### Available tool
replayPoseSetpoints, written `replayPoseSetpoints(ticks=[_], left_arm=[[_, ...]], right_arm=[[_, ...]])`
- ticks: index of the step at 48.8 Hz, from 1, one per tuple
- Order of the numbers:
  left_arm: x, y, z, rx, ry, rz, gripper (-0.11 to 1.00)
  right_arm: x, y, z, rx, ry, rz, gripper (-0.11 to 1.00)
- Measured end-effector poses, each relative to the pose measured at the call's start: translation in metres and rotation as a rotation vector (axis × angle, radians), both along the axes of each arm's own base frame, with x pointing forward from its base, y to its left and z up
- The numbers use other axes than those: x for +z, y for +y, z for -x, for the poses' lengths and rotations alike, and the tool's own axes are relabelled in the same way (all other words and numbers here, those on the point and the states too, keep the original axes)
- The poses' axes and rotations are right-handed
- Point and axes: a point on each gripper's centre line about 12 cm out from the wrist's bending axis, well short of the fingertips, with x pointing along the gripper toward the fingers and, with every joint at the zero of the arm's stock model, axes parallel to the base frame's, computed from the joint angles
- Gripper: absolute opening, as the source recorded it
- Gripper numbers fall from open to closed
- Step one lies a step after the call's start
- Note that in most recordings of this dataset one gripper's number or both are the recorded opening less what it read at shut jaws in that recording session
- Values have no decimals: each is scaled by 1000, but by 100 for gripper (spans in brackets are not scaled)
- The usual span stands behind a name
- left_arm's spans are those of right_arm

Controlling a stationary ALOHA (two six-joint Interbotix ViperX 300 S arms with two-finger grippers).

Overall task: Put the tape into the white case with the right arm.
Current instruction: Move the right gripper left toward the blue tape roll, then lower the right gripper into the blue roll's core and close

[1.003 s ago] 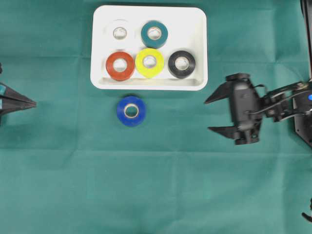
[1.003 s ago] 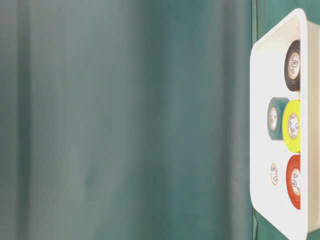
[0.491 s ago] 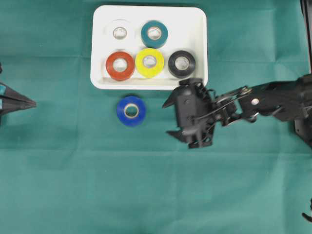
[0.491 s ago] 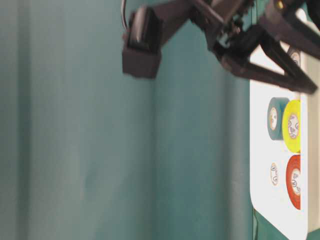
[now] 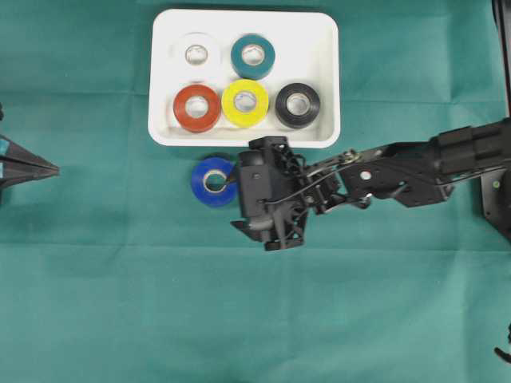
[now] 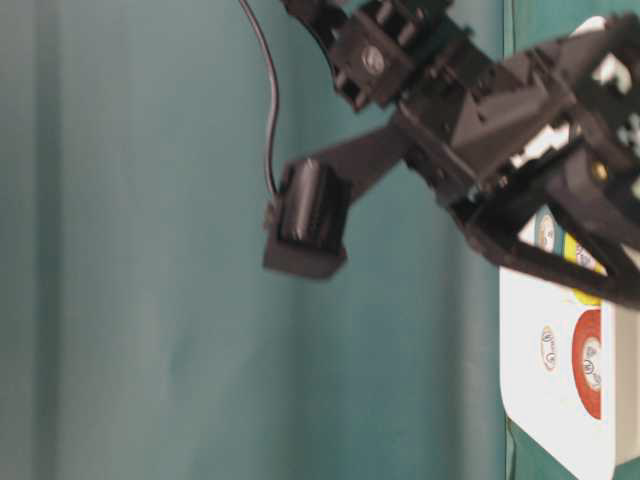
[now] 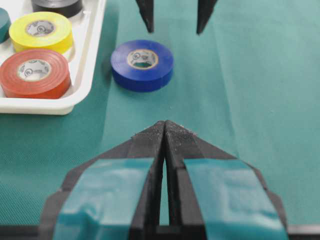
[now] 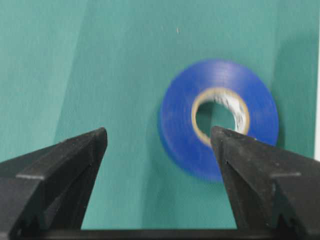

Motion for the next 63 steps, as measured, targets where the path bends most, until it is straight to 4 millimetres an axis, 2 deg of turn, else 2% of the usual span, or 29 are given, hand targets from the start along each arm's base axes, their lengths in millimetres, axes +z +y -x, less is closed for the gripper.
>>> replayPoseSetpoints(ticks=[18,41,56,60,63], left_arm=[[0,0,0,0,0,0,0],[-1,0,0,0,1,-2,0],[-1,0,0,0,2,1,0],[-1,0,0,0,3,-2,0],[-1,0,0,1,1,-2,0]], right_arm=[[-6,-3,-15,-24,28,23,49],[-25,-5,-17,-57,128,71,49],[-27,-5,-23,-67,138,79,48],[-28,-5,-25,-67,138,79,47],[-29,-5,-26,-66,138,80,40]])
